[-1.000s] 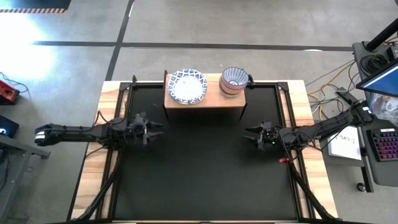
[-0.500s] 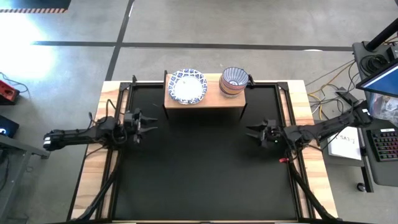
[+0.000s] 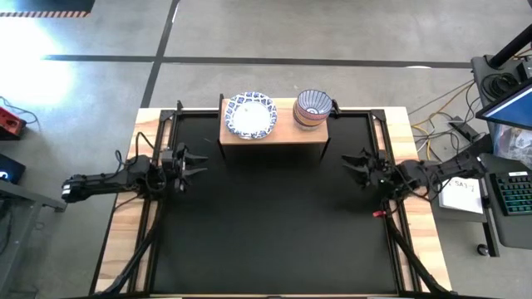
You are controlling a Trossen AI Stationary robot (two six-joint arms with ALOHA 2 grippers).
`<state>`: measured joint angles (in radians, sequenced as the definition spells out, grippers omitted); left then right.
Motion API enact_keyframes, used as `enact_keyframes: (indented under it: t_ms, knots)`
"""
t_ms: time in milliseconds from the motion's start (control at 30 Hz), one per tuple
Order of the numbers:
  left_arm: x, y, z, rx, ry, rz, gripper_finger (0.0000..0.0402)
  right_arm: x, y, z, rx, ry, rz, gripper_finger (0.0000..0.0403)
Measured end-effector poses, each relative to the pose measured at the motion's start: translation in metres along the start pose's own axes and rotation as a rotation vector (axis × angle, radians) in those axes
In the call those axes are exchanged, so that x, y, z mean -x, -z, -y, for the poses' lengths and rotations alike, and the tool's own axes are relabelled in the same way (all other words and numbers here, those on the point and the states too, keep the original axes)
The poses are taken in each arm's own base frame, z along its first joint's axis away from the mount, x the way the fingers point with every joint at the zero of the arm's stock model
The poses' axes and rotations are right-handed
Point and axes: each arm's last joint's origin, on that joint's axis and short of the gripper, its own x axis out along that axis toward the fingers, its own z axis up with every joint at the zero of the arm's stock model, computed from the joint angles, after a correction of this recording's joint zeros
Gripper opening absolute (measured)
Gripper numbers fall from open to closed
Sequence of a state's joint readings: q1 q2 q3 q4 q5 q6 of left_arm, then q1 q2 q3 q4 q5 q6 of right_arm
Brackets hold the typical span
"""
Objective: Place and stack bowls onto a shelf
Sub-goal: Return to Home Position
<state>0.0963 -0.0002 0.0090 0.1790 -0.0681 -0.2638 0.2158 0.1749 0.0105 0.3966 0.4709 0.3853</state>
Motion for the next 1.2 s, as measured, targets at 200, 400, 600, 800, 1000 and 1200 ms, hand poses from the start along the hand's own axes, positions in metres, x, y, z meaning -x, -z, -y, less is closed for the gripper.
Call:
enact_keyframes:
  t_ms: [200, 400, 600, 800, 1000, 1200]
  knots:
    - [0.0, 0.0, -0.001, -0.002, -0.009, -0.001, 0.0194, 0.0, -0.011, 0.011, 0.004, 0.094, 0.11, 0.0224]
    - [0.0, 0.0, -0.001, -0.003, -0.011, -0.001, 0.0194, 0.002, -0.024, 0.025, 0.027, 0.221, 0.242, 0.0224]
    - [0.0, 0.0, -0.001, -0.003, -0.011, -0.001, 0.0194, 0.008, -0.036, 0.037, 0.059, 0.347, 0.374, 0.0224]
    - [0.0, 0.0, -0.001, -0.003, -0.012, -0.001, 0.0194, 0.01, -0.042, 0.047, 0.1, 0.463, 0.44, 0.0224]
    - [0.0, 0.0, -0.001, -0.003, -0.015, -0.003, 0.0194, 0.014, -0.047, 0.055, 0.132, 0.557, 0.496, 0.0224]
    - [0.0, -0.001, -0.001, -0.003, -0.017, -0.008, 0.0194, 0.015, -0.05, 0.059, 0.148, 0.604, 0.52, 0.0224]
